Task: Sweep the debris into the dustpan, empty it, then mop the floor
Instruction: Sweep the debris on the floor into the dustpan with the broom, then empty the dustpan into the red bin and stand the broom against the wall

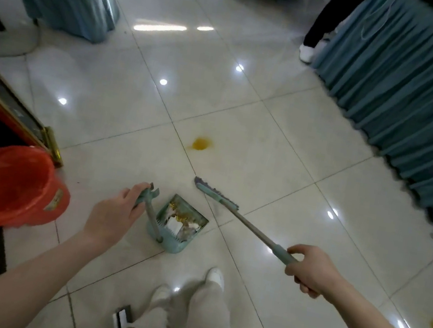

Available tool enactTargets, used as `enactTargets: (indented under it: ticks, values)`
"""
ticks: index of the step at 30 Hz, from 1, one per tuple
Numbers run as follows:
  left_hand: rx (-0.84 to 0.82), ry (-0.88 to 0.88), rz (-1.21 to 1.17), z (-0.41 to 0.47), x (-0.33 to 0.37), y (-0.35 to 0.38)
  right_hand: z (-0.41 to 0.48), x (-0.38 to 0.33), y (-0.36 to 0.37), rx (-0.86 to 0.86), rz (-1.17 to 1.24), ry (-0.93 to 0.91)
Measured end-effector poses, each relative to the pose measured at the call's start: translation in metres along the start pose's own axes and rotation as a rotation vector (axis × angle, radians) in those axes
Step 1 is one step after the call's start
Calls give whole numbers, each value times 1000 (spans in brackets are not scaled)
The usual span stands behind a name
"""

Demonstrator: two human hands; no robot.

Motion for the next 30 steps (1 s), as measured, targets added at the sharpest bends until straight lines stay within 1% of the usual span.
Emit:
enactTargets:
  ticks: [5,7,10,12,16,20,24,27,30]
  values:
    - [83,-162,48,-8,-11,-30,20,-60,-21,14,-124,-140]
    - [123,-229,60,-8,-11,-40,32,-85,-28,-6,-152,-188]
    - [159,-375,82,-5,-10,-50,50,-126,-40,-38,-219,-278]
    - [179,-436,119,-2,-5,-55,59,-154,-51,-46,-288,-347]
    - [256,-498,243,1,18,-72,68,-203,-74,-64,-425,-463]
    - [360,-673,306,-17,29,-95,58,-250,-89,-68,-544,-596]
    - [424,-809,272,-46,29,-111,45,-294,-85,-99,-620,-708]
    - [449,-925,298,-63,31,-127,32,-326,-72,-118,-681,-787]
    - [421,-1015,313,-79,31,-138,17,-355,-58,-124,-734,-868]
Point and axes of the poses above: each hand's wrist, its own z-axis towards the middle knuckle, its own y-axis out of the palm, x = y × z, the point moved 10 cm from there along z, towards the middle knuckle, and after that the axes turned 13 degrees about y, right-handed, at the moved point
